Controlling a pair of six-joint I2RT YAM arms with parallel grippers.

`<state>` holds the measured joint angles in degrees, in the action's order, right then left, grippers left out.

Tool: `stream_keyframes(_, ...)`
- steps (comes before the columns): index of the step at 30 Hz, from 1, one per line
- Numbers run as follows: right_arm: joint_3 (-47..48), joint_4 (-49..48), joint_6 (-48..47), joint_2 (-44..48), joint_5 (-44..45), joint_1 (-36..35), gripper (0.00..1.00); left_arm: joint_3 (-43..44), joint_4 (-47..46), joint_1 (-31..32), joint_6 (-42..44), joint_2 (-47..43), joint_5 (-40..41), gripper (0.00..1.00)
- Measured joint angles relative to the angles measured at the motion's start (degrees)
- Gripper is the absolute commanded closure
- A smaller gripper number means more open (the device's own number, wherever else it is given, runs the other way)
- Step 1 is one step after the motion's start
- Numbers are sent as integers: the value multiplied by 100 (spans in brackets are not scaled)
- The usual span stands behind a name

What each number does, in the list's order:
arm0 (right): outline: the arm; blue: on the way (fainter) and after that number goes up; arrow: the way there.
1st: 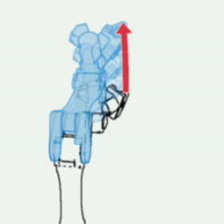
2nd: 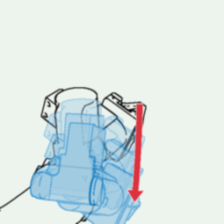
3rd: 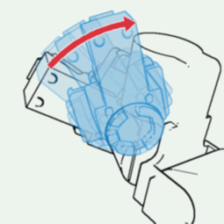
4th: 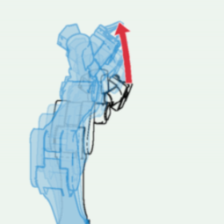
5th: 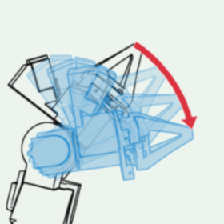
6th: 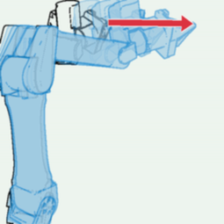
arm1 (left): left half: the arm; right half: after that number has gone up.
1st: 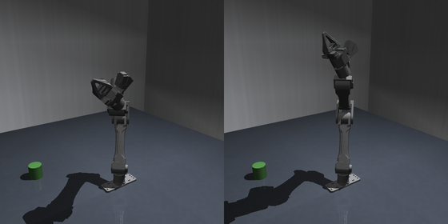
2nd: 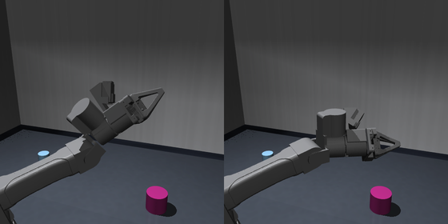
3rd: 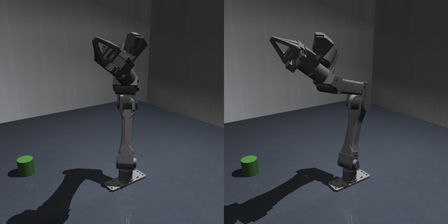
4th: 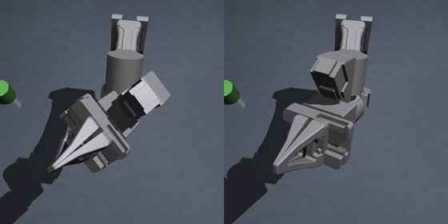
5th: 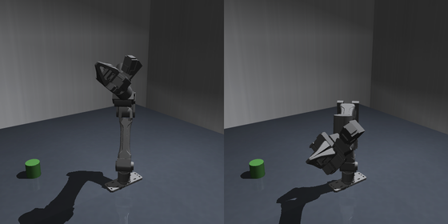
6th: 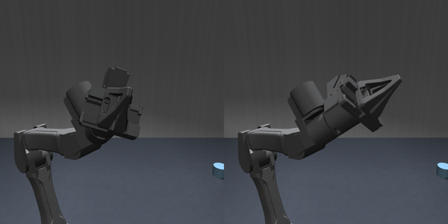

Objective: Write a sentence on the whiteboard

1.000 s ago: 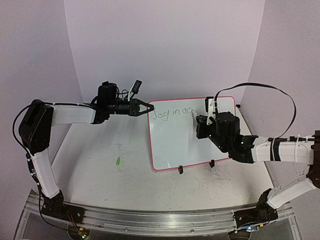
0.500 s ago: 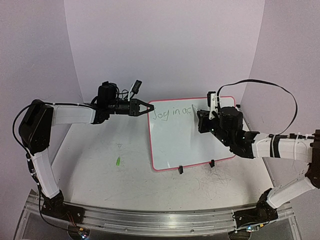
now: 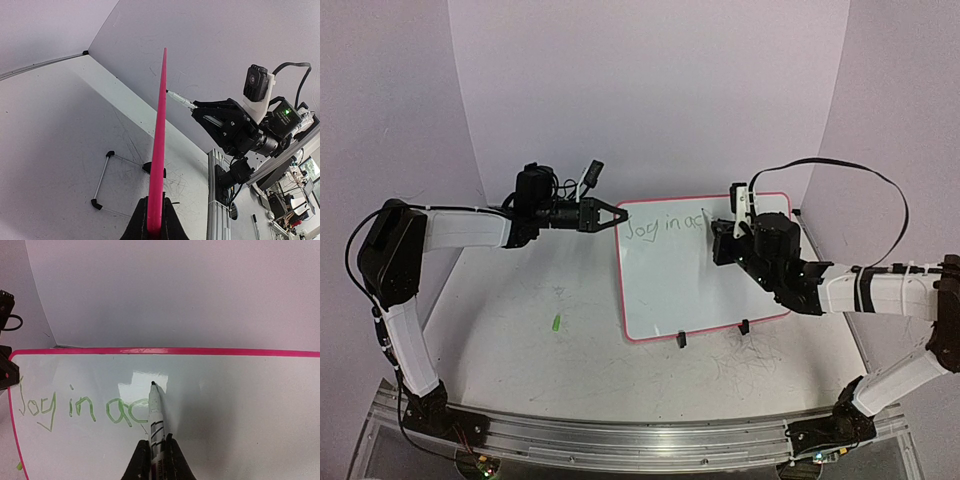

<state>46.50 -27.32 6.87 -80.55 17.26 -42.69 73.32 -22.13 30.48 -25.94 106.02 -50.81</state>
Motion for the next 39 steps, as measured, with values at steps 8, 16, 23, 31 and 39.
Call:
stream_keyframes(8,0,24,30,0,43,0,100,0,0,0,0,0,0,100)
stream_keyframes(16,-208,64,182,112,34,-18,100,0,0,0,-2,0,0,100)
stream_keyframes(23,-430,107,327,233,20,-82,100,0,0,0,-2,1,0,100)
stream_keyframes(31,-476,136,372,258,18,-112,100,0,0,0,-2,2,0,100)
stream_keyframes(39,-439,147,329,256,79,-114,100,0,0,0,-2,0,0,100)
